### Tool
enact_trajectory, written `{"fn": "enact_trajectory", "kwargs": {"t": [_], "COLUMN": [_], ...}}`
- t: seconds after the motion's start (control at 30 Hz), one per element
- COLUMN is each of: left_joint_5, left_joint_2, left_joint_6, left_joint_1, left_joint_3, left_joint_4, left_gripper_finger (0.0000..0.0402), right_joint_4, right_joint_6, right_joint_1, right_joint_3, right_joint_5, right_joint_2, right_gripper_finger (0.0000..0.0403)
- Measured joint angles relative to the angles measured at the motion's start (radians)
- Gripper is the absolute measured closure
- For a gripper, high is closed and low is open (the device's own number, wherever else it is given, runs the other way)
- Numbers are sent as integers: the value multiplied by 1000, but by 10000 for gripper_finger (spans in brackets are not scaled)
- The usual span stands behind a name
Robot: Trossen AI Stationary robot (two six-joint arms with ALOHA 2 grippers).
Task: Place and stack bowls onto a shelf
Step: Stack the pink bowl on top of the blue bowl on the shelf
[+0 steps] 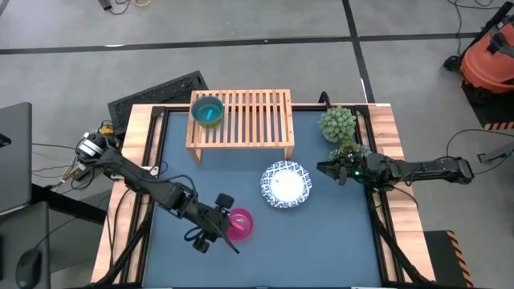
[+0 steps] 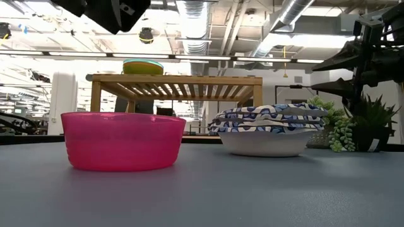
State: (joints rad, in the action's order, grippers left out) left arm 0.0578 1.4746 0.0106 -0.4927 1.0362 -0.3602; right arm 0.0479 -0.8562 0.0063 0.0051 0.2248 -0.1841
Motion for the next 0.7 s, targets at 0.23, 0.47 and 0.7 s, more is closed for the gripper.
{"fn": "enact_trajectory", "kwargs": {"t": [0.23,0.47,0.7], "left_joint_5": [-28,-34,26], "left_joint_2": [61,199,274], "left_joint_6": [4,3,79], "left_joint_1": [0,-26,-25], "left_joint_3": [-28,-20,-19], "left_joint_4": [83,124,126], "left_gripper_finger": [254,254,254], "right_joint_4": [0,1,1], "right_joint_6": [0,-1,-1], "right_joint_1": [0,0,0], "right_joint_3": [0,0,0], "right_joint_5": [0,-1,-1], "right_joint_2": [0,-12,-32], "right_gripper_finger": [184,184,184]}}
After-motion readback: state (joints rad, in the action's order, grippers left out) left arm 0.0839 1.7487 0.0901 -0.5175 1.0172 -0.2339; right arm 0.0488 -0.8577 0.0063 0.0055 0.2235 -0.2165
